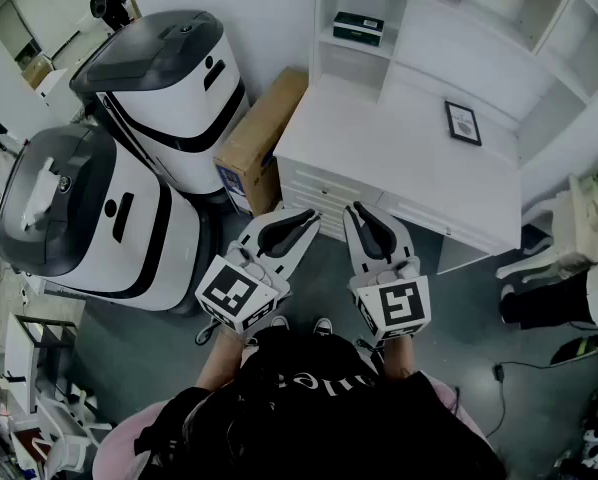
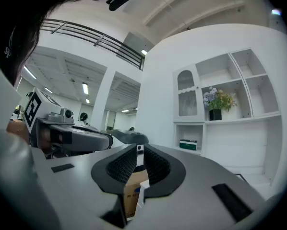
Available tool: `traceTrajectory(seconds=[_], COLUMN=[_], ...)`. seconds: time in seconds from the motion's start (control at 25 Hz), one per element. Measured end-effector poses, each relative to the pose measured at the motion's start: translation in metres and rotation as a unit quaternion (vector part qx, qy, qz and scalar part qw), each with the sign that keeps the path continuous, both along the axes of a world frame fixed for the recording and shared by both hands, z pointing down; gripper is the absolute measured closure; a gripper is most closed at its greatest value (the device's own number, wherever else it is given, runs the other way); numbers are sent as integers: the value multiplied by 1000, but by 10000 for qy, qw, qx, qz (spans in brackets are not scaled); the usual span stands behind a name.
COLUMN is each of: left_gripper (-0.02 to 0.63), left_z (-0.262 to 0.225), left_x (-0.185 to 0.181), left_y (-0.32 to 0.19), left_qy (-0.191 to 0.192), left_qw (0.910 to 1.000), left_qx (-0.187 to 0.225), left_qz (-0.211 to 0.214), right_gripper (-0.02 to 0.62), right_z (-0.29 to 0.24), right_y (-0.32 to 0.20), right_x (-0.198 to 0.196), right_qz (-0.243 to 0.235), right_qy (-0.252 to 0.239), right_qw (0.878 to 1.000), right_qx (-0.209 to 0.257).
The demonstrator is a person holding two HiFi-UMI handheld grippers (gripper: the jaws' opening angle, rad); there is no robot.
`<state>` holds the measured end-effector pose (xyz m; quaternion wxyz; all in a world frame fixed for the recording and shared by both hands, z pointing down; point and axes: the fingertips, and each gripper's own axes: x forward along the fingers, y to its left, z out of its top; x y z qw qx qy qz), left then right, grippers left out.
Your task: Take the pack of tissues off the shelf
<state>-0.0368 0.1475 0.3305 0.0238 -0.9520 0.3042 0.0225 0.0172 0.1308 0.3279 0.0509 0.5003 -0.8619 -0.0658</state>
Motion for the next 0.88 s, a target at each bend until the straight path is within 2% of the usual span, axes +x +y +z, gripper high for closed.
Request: traceTrajectory(seconds=[0.44,0.88], left_gripper=[563,563], left_z=[6,12], left_x=[3,34], left_y=[-14,-19], left_qy=[-79,-133], left_qw=[9999,9996], left_qx=[-62,-129], left_qz=[-107,-206], right_gripper=[523,523], right_z=[9,17], right_y=[-11,-15], right_x=[9,43], right_qz=[-32,-132], right_qy=[-45,-164], right_qw=[9999,9996], right_qx=[-108,-193])
